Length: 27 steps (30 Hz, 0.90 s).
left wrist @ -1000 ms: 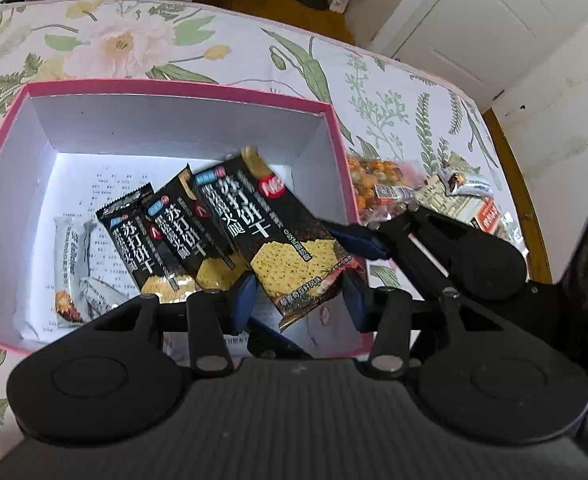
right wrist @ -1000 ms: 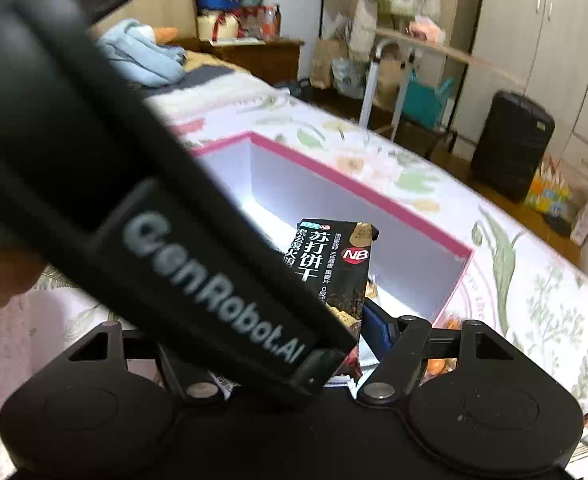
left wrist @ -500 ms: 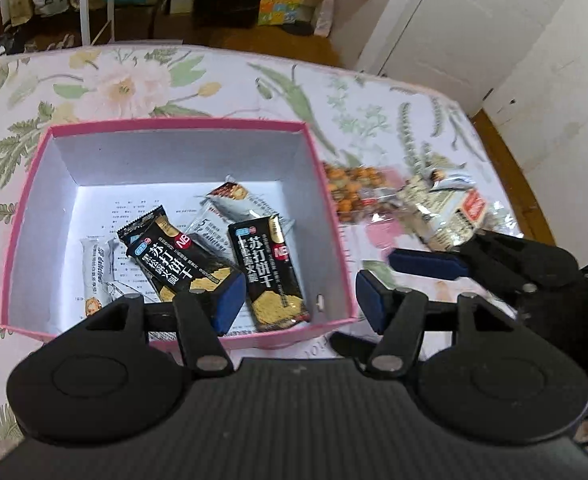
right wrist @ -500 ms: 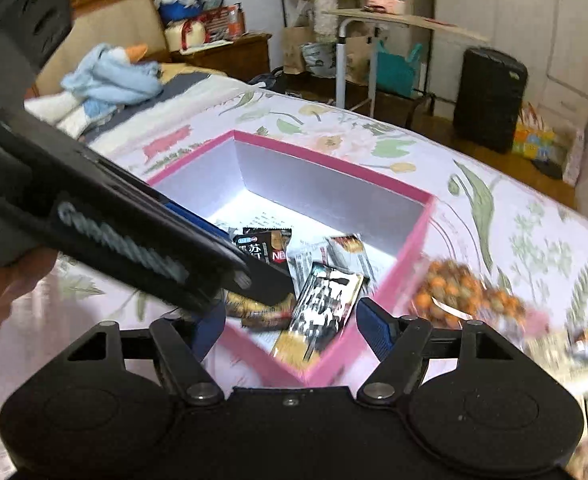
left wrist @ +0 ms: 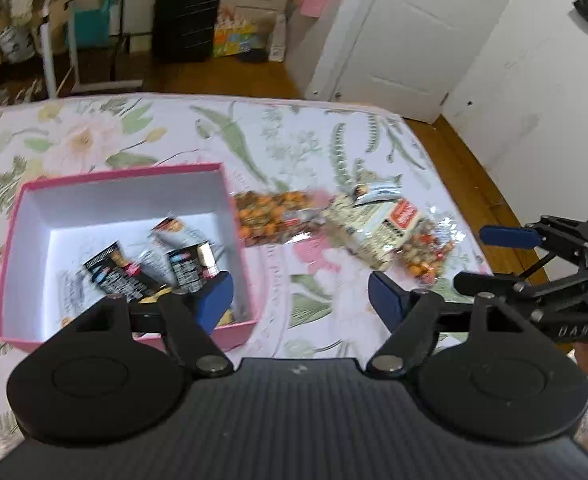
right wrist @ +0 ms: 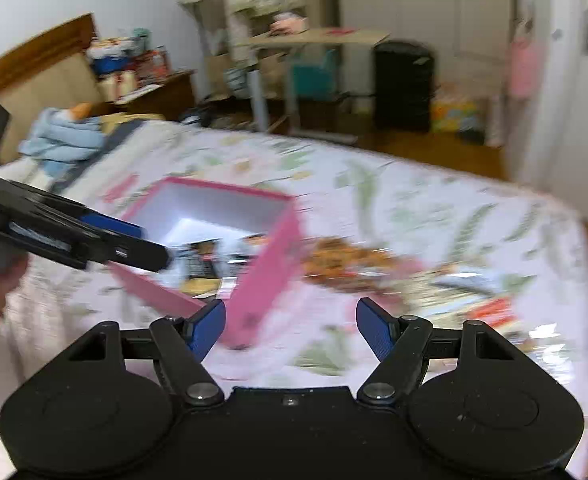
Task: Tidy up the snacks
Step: 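Move both grippers to the clear bags of coated peanuts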
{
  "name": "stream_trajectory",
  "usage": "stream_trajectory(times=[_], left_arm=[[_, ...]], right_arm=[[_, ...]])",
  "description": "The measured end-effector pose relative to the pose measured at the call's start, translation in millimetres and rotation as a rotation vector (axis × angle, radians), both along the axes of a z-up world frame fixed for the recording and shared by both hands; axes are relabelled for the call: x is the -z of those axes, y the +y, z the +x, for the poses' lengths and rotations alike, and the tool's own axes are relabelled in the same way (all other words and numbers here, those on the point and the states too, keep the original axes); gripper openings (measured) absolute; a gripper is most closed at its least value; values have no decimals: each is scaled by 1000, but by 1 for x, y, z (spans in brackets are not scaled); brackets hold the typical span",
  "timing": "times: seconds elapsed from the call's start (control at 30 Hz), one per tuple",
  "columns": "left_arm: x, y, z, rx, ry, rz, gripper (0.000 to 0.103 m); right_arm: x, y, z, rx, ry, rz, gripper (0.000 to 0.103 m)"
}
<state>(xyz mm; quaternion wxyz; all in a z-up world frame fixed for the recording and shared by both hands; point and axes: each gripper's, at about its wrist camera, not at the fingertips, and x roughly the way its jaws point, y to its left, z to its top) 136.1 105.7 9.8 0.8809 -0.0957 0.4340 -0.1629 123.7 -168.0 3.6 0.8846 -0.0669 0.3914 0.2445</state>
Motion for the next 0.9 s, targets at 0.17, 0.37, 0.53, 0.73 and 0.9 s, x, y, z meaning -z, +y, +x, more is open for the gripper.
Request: stream_trajectory(times=[0.17,0.37,0.53,0.73,0.9], left_arm=[[4,-43,8,36,-69,-18,74],[28,-105,33,99,-87,43,74],[62,-157,65,174,3,42,72],[127,-203,99,162,92,-25,60],[185,-227,118,99,194,-65,49]], right_arm=[[-5,-63,7,124,19,41,76],[26,-144,42,326,154,187,76],[86,-192,61,494,257,298,76],[152,-219,79,644,375,412,74],[193,-230,89,738,407,445,67]])
